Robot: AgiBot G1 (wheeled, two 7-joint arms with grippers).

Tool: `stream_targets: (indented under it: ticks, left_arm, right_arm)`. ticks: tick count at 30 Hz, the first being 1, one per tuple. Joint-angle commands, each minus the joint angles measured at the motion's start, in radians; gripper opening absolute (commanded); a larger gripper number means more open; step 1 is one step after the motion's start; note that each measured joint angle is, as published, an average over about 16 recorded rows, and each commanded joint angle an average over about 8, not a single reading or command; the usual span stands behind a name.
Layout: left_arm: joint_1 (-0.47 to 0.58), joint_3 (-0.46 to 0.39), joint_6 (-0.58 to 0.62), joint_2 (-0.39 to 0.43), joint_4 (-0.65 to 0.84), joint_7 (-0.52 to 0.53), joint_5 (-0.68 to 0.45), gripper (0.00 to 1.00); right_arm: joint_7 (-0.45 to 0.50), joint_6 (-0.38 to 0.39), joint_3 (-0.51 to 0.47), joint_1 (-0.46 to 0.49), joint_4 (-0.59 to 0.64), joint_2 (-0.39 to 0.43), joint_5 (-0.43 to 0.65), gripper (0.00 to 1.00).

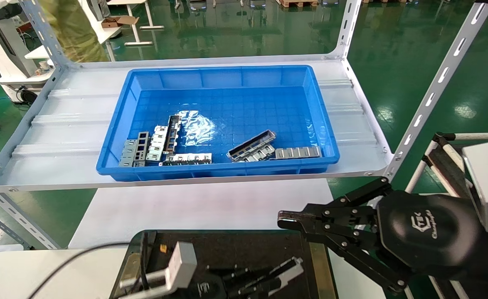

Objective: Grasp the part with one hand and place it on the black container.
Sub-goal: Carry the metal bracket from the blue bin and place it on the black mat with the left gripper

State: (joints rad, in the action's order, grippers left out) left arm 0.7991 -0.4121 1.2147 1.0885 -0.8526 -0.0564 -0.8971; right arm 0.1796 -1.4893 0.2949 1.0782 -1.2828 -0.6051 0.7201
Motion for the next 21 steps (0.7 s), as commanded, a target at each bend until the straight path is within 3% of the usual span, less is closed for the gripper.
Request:
stream_targets:
  ticks: [1,12,21]
  left_arm:
    - [-0.064,0.003,-0.064,0.001,-0.045,0.019,0.001,0.0]
    - [-0.335,0.052,-0.501,0.137,-0.218,0.003,-0.005,0.0]
    - [-0.398,0.08,-0.744,0.256,-0.244,-0.012,0.028,0.0]
  right_arm:
    - [0.0,0.0,0.0,0.0,0.0,0.0,0.0,0.0]
    - [0.0,0.0,0.001,0.0,0.0,0.0,-0.001,0.0]
    - [-0.001,0.001,0.001,0.0,0.0,0.001,-0.001,0.0]
